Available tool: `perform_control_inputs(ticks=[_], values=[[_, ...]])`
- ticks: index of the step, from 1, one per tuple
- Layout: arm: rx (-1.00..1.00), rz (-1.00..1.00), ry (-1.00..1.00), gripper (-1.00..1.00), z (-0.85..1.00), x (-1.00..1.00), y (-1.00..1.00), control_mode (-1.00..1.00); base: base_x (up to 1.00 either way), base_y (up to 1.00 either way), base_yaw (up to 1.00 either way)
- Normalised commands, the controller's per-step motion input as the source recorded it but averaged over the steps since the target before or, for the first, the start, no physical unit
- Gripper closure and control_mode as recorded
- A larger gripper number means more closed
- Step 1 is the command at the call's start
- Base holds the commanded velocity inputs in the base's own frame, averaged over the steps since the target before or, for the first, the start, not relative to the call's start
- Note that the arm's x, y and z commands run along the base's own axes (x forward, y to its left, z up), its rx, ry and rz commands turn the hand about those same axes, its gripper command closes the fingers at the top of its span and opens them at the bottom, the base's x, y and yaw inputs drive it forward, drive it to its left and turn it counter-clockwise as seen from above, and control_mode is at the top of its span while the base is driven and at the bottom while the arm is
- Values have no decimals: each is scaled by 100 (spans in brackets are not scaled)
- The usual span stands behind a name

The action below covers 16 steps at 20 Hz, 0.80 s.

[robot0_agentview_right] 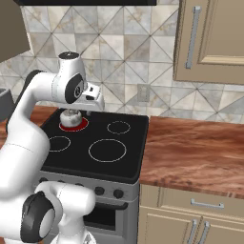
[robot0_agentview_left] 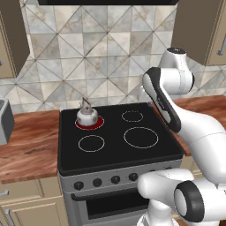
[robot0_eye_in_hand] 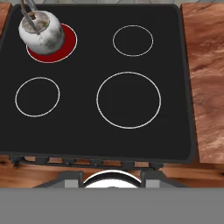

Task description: The kettle is done boiling. Turn off the stove, then wait for 300 timesteps before moving the kettle to the dining table.

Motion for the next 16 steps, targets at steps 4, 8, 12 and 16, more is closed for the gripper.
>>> perform_control_inputs(ticks=[4,8,12,16], values=[[0,0,0,-100,0,0,0,-100,0,0,0],[0,0,0,-100,0,0,0,-100,0,0,0],[0,0,0,-100,0,-9,0,-100,0,0,0],[0,0,-3,-100,0,-29,11,-100,0,0,0]])
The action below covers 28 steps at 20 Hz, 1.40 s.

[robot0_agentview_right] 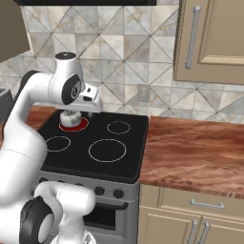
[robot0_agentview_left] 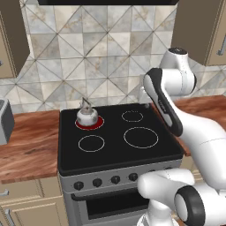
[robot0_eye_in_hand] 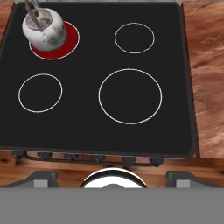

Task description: The kettle is done boiling. Turn off the stove, then wait for 300 timesteps before moving the kettle to the dining table.

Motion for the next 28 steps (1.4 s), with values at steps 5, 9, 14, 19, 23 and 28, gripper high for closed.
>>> perform_control_inputs(ticks=[5,9,14,19,23,28], values=[[0,0,-1,-100,0,-18,37,-100,0,0,0],[0,0,0,-100,0,-14,52,-100,0,0,0],[0,0,0,-100,0,-15,52,-100,0,0,0],[0,0,0,-100,0,-13,46,-100,0,0,0],[0,0,0,-100,0,2,5,-100,0,0,0],[-5,7,0,-100,0,-1,14,-100,0,0,0]])
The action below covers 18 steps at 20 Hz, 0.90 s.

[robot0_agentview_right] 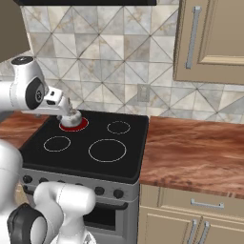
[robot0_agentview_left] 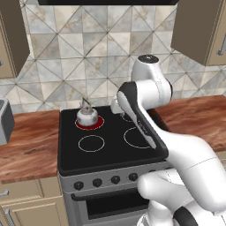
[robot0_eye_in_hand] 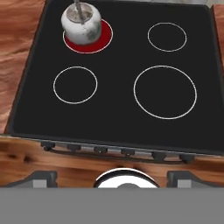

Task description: The kettle is done boiling. Turn off the stove, then wait for 300 timesteps before moving the kettle to the dining table.

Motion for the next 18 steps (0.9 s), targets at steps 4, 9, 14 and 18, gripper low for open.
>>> perform_control_inputs(ticks=[4,9,14,18], values=[[-20,21,0,-100,0,-6,56,-100,0,0,0],[-20,21,0,-100,0,0,54,-100,0,0,0],[-18,21,0,-100,0,-1,45,-100,0,0,0],[-19,25,-1,-100,-1,-25,44,-100,0,0,0]])
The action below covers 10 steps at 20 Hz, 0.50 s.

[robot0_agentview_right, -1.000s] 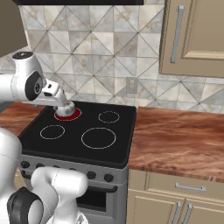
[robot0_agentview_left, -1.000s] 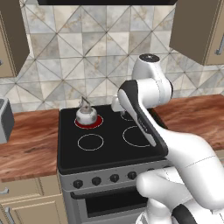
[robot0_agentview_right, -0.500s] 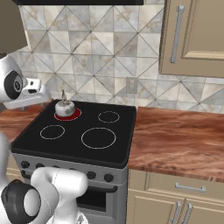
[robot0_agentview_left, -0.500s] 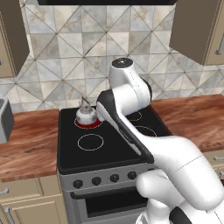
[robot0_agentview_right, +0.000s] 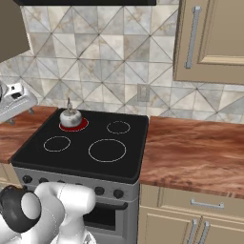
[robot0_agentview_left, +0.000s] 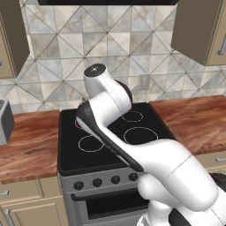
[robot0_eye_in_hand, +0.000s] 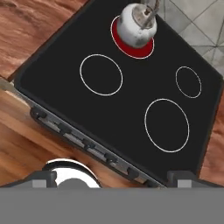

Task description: The kettle is done boiling. Turn off the stove, then wait for 300 timesteps before moving the kettle to the dining table.

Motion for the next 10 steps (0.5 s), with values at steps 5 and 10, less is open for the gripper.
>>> perform_control_inputs(ticks=[5,10], values=[[-20,28,-4,-100,-6,-45,43,-100,0,0,0],[-18,25,-3,-100,-7,-42,30,-100,0,0,0]])
